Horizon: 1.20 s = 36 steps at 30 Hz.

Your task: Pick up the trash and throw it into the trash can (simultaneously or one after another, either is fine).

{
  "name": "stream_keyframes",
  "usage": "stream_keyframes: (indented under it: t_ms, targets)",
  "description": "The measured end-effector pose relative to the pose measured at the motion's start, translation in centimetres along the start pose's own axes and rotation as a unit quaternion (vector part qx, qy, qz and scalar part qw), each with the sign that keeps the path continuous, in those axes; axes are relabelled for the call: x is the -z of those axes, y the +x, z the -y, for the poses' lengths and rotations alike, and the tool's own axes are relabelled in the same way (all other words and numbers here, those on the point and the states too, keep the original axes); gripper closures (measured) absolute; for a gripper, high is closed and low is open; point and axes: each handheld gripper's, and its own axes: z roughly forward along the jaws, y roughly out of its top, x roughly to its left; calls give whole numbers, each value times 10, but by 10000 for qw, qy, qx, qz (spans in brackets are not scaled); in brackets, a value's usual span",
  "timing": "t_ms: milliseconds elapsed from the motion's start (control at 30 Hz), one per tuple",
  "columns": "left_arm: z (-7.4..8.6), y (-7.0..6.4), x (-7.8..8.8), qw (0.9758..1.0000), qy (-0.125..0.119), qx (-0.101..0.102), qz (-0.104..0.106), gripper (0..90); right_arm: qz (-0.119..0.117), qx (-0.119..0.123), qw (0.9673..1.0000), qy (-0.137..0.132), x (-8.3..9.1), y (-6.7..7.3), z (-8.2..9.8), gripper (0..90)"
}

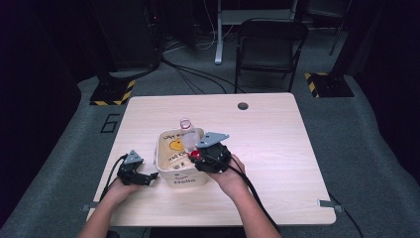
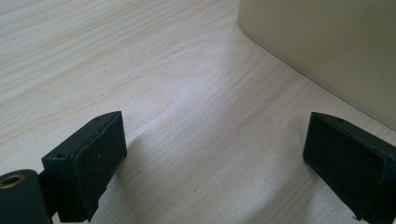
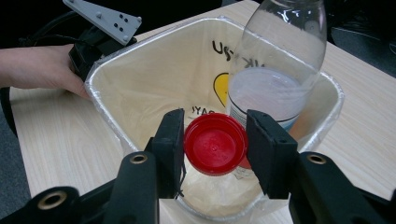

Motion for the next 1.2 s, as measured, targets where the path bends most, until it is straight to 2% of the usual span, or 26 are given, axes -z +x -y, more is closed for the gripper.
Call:
stream_keyframes:
  t_ms: [233, 500, 633, 867, 1100, 1200]
  targets:
    - [0, 0, 0, 10000, 2, -2, 1, 59, 14, 84, 9999, 81, -8, 1, 0, 573]
    - [0, 0, 0, 10000, 1, 0, 0, 59, 75, 26, 9998, 192, -13, 3, 0, 552]
    - [0, 0, 0, 10000, 0, 1, 0, 59, 115, 40, 9998, 151, -13, 2, 1, 530]
    - [-1, 0, -1, 10000, -11, -16, -8, 59, 249, 66, 9997, 49, 2, 3, 5, 470]
    - [-1, 1, -1, 10000, 43, -39, 4, 59, 517, 44, 9985, -194, 26, -5, 16, 417]
    - [-2, 0, -2, 10000, 0, -7, -12, 58, 619, -61, 9977, -266, 34, -9, 22, 406]
